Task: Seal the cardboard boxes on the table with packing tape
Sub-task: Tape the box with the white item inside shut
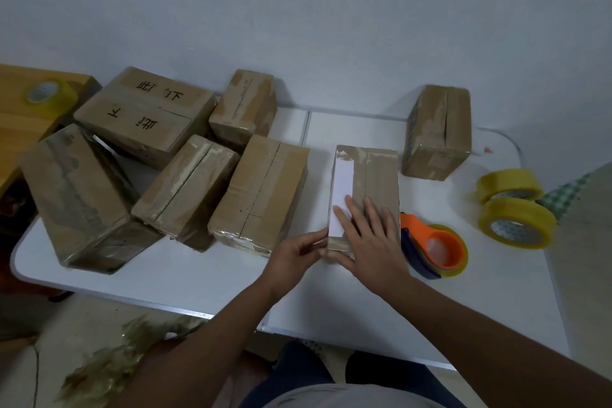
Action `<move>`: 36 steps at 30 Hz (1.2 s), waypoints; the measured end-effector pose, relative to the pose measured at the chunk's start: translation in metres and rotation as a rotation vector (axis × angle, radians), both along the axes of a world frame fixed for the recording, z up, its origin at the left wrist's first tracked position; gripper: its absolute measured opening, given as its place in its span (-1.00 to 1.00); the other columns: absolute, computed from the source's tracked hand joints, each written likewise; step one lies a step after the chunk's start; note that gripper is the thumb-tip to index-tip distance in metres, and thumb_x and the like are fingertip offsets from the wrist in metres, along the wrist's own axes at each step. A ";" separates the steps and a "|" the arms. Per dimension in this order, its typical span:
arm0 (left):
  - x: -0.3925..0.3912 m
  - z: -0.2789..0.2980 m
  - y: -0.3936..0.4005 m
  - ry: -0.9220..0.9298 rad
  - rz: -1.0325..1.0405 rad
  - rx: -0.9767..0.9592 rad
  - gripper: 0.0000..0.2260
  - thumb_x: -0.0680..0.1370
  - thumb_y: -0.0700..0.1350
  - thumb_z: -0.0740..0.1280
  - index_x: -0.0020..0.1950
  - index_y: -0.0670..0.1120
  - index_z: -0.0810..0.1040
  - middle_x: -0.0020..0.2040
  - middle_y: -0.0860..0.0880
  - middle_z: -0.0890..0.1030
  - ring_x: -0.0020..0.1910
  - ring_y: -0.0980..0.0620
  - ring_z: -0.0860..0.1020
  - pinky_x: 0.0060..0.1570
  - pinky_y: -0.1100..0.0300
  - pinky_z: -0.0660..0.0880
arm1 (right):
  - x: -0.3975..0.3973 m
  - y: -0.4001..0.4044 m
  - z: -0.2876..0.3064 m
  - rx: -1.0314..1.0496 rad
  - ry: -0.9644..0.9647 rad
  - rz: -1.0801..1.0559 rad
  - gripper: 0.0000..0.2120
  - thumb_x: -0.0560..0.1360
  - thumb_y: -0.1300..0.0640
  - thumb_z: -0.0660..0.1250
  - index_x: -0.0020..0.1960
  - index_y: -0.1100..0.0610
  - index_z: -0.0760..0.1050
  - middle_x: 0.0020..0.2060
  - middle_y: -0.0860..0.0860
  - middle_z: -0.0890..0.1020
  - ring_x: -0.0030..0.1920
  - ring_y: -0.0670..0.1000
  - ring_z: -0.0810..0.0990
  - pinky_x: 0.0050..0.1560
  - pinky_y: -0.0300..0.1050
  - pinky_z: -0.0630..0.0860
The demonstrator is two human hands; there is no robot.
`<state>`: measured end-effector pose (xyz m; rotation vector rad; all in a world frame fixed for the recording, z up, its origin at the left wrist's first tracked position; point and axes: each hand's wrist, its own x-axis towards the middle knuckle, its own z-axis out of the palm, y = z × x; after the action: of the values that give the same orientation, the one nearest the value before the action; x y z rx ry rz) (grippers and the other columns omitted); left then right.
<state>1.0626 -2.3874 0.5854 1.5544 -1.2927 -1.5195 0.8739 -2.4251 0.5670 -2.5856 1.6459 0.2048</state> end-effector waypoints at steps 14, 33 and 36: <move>-0.003 0.014 -0.029 -0.344 -0.067 -0.018 -0.63 0.69 -0.07 0.17 0.52 0.05 0.33 0.41 -0.04 0.49 0.27 0.13 0.50 0.20 0.28 0.39 | -0.024 -0.022 0.036 0.188 -0.655 -0.450 -0.43 0.62 -0.16 0.09 0.57 -0.03 0.08 0.57 -0.07 0.05 0.57 0.06 -0.02 0.54 0.11 0.00; -0.039 0.019 -0.048 -1.076 -0.631 -0.041 0.05 0.42 0.42 0.31 0.57 0.04 -0.34 0.55 -0.25 -0.36 0.53 -0.39 -0.24 0.47 -0.36 -0.05 | -0.052 -0.018 0.044 0.312 -1.044 -0.802 -0.51 0.63 -0.07 0.18 0.51 0.05 0.23 0.42 0.02 0.37 0.40 0.04 0.36 0.26 -0.13 0.33; -0.028 0.023 -0.052 -0.969 -0.698 -0.011 0.03 0.46 0.29 0.39 0.58 0.07 -0.32 0.55 -0.20 -0.41 0.52 -0.37 -0.33 0.47 -0.31 -0.03 | -0.051 -0.027 0.043 0.344 -1.065 -0.807 -0.52 0.63 -0.04 0.21 0.50 0.06 0.23 0.42 0.03 0.36 0.32 0.02 0.40 0.22 -0.12 0.39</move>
<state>1.0347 -2.4393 0.6087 2.0464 -2.5795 -1.0608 0.8231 -2.4520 0.6095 -1.1794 1.7284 -0.7177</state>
